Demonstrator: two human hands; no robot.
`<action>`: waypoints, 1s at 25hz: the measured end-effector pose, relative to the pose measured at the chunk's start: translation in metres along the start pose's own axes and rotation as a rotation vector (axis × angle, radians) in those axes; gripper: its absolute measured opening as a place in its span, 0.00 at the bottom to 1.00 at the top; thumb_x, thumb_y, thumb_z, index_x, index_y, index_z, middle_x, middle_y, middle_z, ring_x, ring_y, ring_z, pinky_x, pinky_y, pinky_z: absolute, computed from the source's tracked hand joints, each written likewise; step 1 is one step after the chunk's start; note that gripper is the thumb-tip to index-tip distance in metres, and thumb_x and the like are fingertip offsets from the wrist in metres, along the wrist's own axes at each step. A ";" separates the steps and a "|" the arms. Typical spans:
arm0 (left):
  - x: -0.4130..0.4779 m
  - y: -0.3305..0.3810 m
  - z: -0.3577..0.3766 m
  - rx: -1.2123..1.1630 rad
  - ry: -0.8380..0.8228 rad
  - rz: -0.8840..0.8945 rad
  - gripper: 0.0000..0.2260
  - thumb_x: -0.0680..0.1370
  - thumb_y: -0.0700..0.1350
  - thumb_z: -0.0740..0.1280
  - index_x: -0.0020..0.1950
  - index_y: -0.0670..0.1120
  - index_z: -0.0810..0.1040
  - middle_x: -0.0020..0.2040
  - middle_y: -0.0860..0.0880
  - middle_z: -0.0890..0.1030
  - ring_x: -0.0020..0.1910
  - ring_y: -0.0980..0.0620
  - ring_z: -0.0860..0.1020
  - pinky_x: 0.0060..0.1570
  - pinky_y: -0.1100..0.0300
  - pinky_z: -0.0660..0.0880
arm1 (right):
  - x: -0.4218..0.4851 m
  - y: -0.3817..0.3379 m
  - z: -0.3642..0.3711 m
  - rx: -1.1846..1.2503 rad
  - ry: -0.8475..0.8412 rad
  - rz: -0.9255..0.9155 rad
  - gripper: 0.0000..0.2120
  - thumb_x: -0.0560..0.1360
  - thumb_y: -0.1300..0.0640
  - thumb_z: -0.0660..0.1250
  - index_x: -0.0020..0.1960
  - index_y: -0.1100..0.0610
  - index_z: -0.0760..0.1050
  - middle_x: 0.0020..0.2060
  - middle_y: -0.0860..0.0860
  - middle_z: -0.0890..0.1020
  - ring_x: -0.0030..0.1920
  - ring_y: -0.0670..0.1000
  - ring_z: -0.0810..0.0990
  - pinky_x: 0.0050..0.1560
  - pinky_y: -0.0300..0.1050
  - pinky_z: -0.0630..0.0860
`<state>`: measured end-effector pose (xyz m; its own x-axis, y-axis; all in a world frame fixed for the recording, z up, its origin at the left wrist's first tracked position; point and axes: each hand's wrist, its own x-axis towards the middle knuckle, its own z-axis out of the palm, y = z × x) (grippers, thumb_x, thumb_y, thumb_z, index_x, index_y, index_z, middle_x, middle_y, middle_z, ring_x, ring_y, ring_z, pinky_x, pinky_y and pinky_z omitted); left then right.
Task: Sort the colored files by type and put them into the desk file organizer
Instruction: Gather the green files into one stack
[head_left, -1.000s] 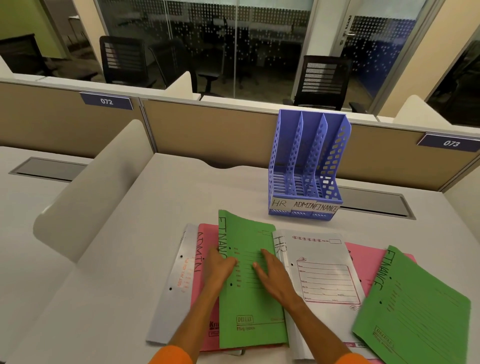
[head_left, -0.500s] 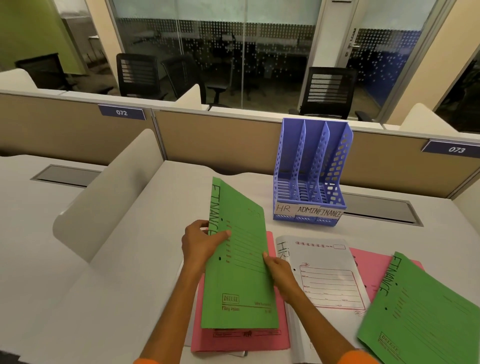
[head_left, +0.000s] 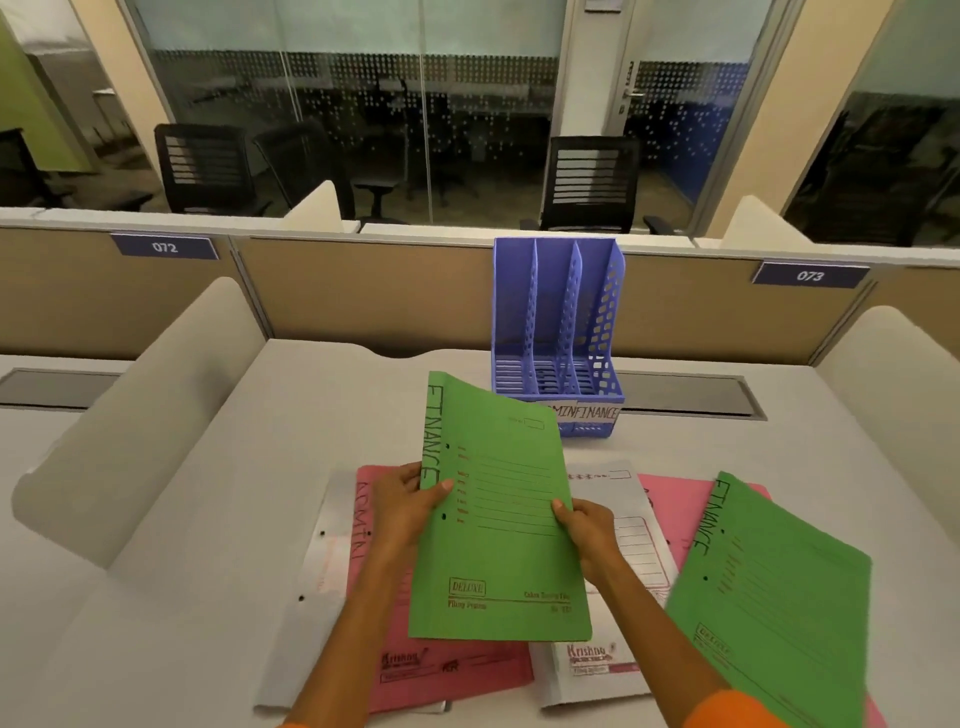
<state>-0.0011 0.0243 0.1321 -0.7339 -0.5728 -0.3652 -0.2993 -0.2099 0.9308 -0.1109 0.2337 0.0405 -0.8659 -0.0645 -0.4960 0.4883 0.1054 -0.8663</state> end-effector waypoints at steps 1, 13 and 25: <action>-0.001 -0.001 0.017 0.014 -0.032 0.002 0.13 0.72 0.31 0.73 0.55 0.39 0.79 0.48 0.44 0.84 0.44 0.45 0.85 0.44 0.51 0.83 | 0.002 0.001 -0.018 0.002 0.034 -0.007 0.04 0.75 0.59 0.69 0.48 0.60 0.80 0.43 0.56 0.85 0.43 0.56 0.84 0.41 0.48 0.81; -0.029 -0.047 0.243 0.332 -0.363 0.130 0.14 0.72 0.39 0.75 0.57 0.45 0.82 0.56 0.45 0.84 0.53 0.46 0.83 0.54 0.44 0.81 | -0.005 0.037 -0.254 0.043 0.508 -0.002 0.15 0.71 0.57 0.72 0.50 0.68 0.78 0.46 0.64 0.83 0.49 0.62 0.81 0.56 0.63 0.75; -0.085 -0.105 0.385 0.577 -0.668 0.158 0.18 0.74 0.27 0.64 0.60 0.42 0.77 0.51 0.48 0.81 0.46 0.47 0.82 0.42 0.57 0.81 | -0.033 0.091 -0.371 0.132 0.783 0.174 0.06 0.73 0.59 0.70 0.39 0.61 0.79 0.36 0.57 0.82 0.41 0.58 0.81 0.45 0.50 0.79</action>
<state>-0.1422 0.3995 0.0590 -0.9402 0.0574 -0.3357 -0.2929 0.3668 0.8830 -0.0786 0.6139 0.0002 -0.5773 0.6599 -0.4808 0.5894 -0.0706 -0.8047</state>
